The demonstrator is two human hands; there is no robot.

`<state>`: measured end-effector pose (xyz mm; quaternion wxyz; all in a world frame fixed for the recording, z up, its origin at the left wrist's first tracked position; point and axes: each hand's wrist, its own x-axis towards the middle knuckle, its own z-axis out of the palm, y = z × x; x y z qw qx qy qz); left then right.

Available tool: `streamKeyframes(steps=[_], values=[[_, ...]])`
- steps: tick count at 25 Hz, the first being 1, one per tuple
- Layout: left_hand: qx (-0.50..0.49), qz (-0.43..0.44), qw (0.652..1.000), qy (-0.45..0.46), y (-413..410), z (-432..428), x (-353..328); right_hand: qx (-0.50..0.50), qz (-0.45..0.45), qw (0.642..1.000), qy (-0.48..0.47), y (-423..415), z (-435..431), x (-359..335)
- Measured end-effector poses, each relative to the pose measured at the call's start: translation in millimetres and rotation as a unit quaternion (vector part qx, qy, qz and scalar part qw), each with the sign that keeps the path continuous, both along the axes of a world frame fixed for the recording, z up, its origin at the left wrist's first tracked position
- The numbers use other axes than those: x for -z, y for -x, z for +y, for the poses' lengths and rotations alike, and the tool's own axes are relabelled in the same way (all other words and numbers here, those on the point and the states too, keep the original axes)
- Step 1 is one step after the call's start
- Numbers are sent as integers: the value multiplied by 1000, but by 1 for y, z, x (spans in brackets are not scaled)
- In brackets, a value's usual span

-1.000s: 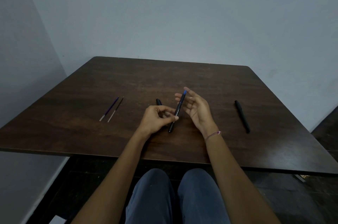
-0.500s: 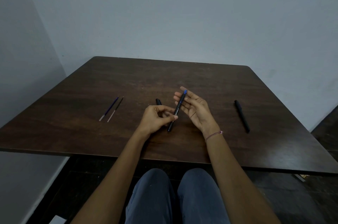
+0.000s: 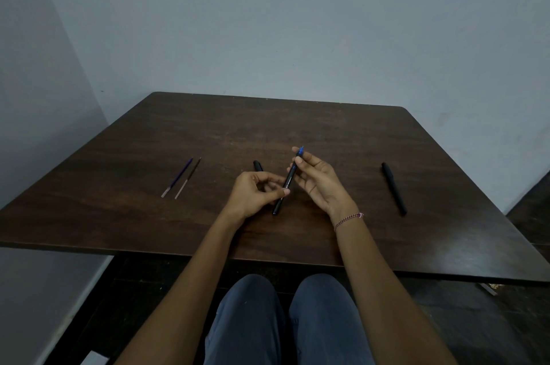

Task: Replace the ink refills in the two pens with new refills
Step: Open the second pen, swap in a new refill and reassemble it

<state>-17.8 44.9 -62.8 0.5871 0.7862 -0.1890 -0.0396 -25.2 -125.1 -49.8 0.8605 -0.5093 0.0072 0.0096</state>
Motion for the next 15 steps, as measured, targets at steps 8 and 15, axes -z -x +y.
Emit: streamKeyframes(steps=[8,15], values=[[-8,-18,1000,1,0,0,1,-69,-7,994,-86,-1,-1,0],[-8,-16,1000,-2,-1,0,0,-47,-26,997,-57,2,1,-4]])
